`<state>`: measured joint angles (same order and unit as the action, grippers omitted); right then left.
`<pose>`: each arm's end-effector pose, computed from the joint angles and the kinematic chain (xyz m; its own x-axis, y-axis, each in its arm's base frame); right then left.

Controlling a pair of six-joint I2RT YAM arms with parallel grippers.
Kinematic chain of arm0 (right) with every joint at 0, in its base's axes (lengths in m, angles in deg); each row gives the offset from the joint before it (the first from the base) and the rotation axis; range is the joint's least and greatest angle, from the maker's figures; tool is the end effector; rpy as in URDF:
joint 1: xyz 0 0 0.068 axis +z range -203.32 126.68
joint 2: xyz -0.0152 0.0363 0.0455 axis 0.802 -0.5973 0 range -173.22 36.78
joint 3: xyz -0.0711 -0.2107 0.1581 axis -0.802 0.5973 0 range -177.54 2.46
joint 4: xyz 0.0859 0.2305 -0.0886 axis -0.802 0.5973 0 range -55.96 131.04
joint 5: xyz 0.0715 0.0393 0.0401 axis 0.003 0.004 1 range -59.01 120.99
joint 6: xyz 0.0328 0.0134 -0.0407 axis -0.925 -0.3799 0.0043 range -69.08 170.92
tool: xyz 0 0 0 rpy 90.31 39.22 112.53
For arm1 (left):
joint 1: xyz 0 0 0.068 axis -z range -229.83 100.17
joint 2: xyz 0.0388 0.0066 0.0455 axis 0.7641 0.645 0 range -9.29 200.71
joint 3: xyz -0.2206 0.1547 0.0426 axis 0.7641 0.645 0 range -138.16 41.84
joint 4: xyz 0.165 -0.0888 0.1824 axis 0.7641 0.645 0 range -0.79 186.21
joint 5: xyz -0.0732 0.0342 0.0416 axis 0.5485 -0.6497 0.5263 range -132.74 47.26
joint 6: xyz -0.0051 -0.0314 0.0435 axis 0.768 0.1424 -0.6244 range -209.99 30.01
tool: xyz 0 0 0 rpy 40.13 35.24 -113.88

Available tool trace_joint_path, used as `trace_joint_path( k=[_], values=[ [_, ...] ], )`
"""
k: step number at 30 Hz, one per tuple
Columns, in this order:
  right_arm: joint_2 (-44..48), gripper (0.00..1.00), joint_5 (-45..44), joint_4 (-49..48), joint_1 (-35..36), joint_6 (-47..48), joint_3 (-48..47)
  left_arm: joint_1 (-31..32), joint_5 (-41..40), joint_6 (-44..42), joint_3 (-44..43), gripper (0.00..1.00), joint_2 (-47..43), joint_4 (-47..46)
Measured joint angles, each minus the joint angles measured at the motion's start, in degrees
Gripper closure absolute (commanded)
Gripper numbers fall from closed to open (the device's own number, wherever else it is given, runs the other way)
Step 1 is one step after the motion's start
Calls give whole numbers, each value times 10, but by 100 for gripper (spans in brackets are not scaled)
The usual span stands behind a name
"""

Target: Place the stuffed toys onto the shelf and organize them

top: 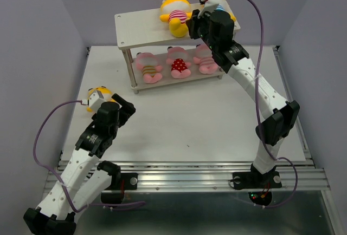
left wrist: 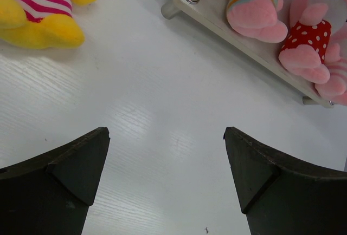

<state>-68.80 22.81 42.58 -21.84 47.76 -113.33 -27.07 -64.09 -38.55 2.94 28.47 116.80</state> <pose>0.3699 0.2206 0.4734 0.0028 0.0659 -0.9978 -0.3965 0.9161 0.0593 0.1442 -0.0465 0.2922 -0.3028 -0.6627 -0.6849 -0.2839 0.7488 -0.5990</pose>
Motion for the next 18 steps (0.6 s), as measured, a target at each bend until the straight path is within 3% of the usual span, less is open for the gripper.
trace_joint_path(
  k=[9,14,18],
  values=[
    [0,76,5,0,-7,8,0,0,-1,0,0,1,0,0],
    [-1,62,8,0,-12,11,-4,0,-1,0,0,1,0,0],
    [-2,59,15,0,-12,13,-8,0,-1,0,0,1,0,0]
  ],
)
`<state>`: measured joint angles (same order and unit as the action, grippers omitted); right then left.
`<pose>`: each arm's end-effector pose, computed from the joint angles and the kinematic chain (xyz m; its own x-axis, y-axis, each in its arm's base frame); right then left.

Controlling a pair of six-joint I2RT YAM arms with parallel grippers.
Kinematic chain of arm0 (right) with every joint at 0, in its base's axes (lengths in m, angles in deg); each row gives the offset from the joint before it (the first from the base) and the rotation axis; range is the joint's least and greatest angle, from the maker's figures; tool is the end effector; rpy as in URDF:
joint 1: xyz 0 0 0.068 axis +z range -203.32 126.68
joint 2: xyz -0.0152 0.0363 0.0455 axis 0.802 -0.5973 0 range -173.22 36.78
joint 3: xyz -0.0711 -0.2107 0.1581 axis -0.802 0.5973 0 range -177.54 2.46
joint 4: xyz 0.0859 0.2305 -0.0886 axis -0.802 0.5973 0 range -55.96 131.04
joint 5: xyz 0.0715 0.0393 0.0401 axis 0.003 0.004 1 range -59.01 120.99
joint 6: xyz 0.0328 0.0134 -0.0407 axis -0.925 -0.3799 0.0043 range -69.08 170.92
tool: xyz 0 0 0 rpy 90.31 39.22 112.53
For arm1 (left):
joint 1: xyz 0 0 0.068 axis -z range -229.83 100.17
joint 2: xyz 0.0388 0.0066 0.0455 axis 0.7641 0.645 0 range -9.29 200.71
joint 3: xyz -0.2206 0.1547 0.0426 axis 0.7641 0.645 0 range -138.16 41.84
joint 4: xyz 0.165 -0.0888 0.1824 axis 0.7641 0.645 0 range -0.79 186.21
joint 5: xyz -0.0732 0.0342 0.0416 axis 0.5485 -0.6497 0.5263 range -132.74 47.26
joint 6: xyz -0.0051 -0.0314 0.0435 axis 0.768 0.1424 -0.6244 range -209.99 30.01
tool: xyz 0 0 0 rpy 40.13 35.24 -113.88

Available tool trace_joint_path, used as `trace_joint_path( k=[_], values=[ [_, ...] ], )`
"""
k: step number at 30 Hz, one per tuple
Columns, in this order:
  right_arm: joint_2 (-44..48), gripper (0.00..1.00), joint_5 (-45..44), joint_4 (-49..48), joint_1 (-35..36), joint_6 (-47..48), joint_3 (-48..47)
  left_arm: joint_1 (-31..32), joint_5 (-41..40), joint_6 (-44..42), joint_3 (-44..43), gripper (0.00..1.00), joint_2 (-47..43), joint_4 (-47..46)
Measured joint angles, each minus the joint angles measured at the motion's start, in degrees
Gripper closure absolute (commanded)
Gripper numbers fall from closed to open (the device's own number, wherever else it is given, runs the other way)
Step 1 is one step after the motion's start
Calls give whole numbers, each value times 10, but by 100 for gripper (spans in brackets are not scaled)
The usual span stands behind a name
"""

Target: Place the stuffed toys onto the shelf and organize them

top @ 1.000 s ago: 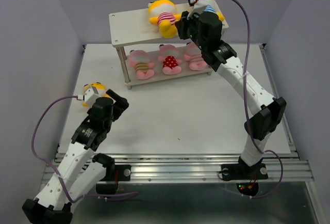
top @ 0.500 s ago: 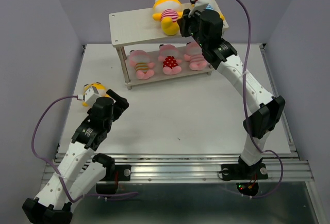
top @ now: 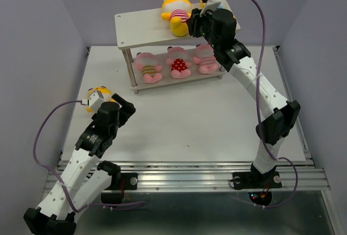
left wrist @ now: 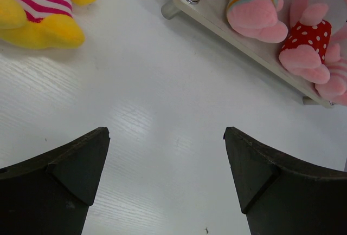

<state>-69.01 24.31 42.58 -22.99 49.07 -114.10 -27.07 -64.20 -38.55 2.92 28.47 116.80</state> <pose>0.3738 0.2139 0.4764 0.0205 0.0493 -0.9986 -0.4022 0.9148 0.0369 0.1442 -0.0464 0.2924 -0.3012 -0.6628 -0.6856 -0.2848 0.7487 -0.5987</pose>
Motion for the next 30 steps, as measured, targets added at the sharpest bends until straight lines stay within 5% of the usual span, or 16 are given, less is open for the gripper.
trace_joint_path(
  k=[22,26,29,30],
  values=[
    [0,39,41,1,0,-2,-9,0,-4,8,-1,1,21,14],
    [7,27,53,4,0,-3,-9,0,-10,21,-5,1,23,34],
    [25,0,61,5,0,-5,-6,0,-16,30,-15,1,30,52],
    [38,0,62,4,0,-5,-2,0,-19,33,-22,1,35,59]
  ],
)
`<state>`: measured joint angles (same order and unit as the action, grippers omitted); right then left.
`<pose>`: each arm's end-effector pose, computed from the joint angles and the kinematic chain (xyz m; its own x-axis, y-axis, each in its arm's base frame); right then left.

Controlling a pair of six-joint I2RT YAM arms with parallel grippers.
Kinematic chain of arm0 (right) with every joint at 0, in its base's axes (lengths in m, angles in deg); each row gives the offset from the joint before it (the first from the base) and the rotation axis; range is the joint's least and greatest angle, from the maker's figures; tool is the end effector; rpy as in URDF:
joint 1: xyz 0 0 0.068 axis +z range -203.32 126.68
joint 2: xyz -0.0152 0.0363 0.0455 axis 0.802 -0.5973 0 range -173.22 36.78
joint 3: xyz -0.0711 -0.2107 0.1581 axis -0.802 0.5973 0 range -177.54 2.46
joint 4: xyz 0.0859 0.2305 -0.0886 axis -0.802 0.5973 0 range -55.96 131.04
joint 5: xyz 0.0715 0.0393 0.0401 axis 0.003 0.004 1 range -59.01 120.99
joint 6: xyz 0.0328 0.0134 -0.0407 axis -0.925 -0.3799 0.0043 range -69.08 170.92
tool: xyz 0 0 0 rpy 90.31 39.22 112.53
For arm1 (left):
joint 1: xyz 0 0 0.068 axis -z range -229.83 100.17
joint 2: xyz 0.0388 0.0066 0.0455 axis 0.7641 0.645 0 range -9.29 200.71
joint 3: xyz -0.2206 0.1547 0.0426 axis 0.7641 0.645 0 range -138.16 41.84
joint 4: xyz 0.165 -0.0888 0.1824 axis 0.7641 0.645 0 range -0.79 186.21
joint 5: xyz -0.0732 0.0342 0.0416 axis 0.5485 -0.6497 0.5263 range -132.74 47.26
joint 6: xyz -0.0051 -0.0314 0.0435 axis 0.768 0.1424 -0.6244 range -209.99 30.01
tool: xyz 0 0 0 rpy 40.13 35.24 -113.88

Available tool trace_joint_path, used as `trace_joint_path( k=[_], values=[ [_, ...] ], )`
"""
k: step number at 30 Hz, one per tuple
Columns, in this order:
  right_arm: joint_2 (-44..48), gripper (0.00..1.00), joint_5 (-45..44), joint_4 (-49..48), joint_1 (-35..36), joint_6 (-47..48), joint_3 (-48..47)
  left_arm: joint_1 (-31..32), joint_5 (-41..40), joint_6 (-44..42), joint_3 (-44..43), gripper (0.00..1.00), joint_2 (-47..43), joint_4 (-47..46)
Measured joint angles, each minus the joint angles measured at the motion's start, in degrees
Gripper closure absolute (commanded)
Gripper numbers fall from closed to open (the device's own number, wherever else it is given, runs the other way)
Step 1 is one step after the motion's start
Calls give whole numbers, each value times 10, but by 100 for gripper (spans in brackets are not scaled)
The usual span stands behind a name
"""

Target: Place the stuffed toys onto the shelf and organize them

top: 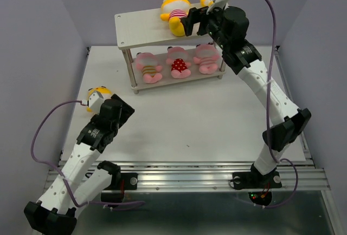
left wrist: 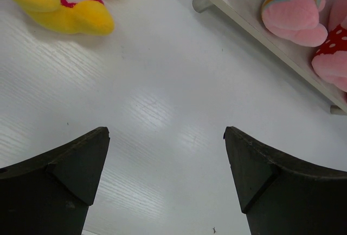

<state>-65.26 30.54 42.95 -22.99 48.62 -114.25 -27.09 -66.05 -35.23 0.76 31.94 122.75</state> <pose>0.3506 0.2048 0.5027 0.0664 0.0855 -0.9941 -0.5014 0.8642 0.0408 0.1487 -0.0471 0.2876 -0.3372 -0.6719 -0.6594 -0.3882 0.7373 -0.5529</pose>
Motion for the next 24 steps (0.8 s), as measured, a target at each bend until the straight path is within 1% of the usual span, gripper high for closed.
trace_joint_path(
  k=[7,11,12,15,18,19,22,24],
  values=[
    [106,0,1,-19,0,1,73,-9,-19,20,-26,1,28,35],
    [179,0,36,-45,0,-3,151,-34,-35,31,-27,1,45,59],
    [204,0,52,-56,0,-5,183,-42,-38,32,-28,1,50,63],
    [255,0,83,-80,0,-8,264,-89,-39,25,-31,1,71,68],
    [316,0,115,-96,0,-16,366,-158,-31,3,-31,1,98,62],
    [330,0,120,-102,0,-18,394,-183,-26,-6,-31,1,108,59],
    [378,0,125,-118,0,-35,489,-231,-16,-24,-34,1,130,52],
    [394,0,122,-123,0,-47,523,-256,-13,-33,-37,1,142,44]
  ],
)
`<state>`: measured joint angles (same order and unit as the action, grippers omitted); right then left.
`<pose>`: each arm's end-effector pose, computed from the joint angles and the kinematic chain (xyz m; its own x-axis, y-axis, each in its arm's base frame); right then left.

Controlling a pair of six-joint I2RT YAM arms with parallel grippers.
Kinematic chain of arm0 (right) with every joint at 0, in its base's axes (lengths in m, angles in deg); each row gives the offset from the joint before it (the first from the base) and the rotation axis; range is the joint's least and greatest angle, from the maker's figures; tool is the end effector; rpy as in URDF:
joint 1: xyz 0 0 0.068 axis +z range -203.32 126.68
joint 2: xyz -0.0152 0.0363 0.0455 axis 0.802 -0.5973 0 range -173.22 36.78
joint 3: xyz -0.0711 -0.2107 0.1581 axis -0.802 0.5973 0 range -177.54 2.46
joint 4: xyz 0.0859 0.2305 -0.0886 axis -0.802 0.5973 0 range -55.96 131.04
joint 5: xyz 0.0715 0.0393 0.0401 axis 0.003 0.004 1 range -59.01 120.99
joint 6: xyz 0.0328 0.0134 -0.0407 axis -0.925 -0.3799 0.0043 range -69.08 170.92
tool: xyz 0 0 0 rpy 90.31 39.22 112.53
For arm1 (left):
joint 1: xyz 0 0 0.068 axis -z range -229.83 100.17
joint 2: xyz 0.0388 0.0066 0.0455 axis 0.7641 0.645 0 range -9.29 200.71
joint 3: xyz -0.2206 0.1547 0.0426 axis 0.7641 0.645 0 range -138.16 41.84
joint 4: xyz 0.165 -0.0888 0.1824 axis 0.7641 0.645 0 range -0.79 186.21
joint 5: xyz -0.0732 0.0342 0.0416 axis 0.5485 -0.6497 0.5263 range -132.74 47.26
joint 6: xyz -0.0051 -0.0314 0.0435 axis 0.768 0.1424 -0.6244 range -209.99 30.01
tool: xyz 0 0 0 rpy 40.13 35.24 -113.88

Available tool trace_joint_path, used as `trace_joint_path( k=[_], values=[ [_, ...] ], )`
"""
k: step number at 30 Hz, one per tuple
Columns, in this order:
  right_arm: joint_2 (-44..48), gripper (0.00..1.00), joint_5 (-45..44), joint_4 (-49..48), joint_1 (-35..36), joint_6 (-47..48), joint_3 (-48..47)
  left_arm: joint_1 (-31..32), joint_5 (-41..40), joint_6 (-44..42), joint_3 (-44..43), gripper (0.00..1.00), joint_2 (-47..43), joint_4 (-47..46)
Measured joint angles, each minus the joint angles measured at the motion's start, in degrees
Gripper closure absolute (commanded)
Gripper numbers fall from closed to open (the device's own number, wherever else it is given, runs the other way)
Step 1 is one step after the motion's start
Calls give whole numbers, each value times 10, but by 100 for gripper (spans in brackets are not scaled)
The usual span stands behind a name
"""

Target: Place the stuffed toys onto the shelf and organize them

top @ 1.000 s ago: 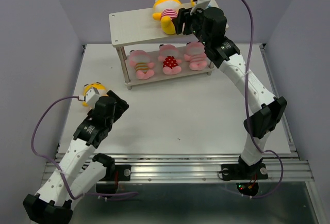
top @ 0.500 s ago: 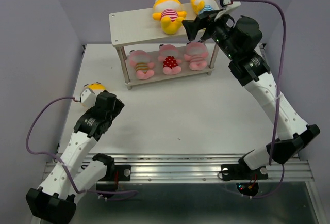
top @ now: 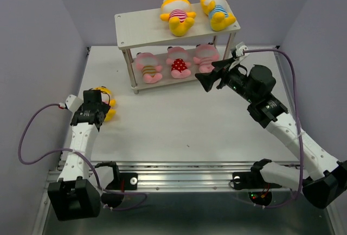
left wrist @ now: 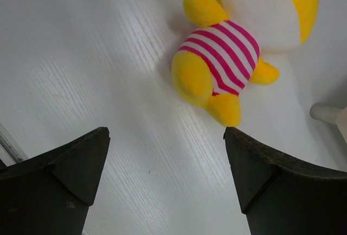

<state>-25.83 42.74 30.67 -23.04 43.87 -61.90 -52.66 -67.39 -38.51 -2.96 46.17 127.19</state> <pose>0.2123 0.1324 0.4250 -0.0058 0.1359 -0.9907 -0.6733 0.7320 0.1044 0.1915 0.0243 0.2647 -0.2165 -0.7226 -0.6565 -0.7859 0.5279 -0.3220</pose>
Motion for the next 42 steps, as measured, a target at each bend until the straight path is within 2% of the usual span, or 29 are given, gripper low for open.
trace_joint_path(
  k=[8,17,21,22,26,27,28,30,33,39,42],
  values=[
    [15,0,-26,-20,0,-45,98,-49,25,-17,-2,2,49,-61],
    [25,0,-42,-23,0,-48,128,-67,43,-21,-2,30,141,-127],
    [25,0,-63,-22,0,-47,128,-67,43,-21,-1,33,158,-140],
    [26,0,-68,-22,0,-47,128,-67,43,-21,2,37,157,-147],
    [30,0,-82,-19,0,-44,128,-67,43,-21,3,43,161,-162],
    [32,0,-85,-17,0,-43,128,-67,42,-20,3,46,164,-165],
    [34,0,-88,-14,0,-43,128,-67,42,-20,3,55,171,-169],
    [40,0,-95,-9,0,-43,128,-67,43,-21,3,66,182,-174],
    [48,0,-101,-6,0,-41,128,-67,44,-21,3,100,191,-181],
    [60,0,-116,-2,0,-41,128,-67,54,-25,16,100,179,-197],
    [61,0,-130,-1,0,-45,133,-67,68,-31,19,100,145,-196]
  ],
)
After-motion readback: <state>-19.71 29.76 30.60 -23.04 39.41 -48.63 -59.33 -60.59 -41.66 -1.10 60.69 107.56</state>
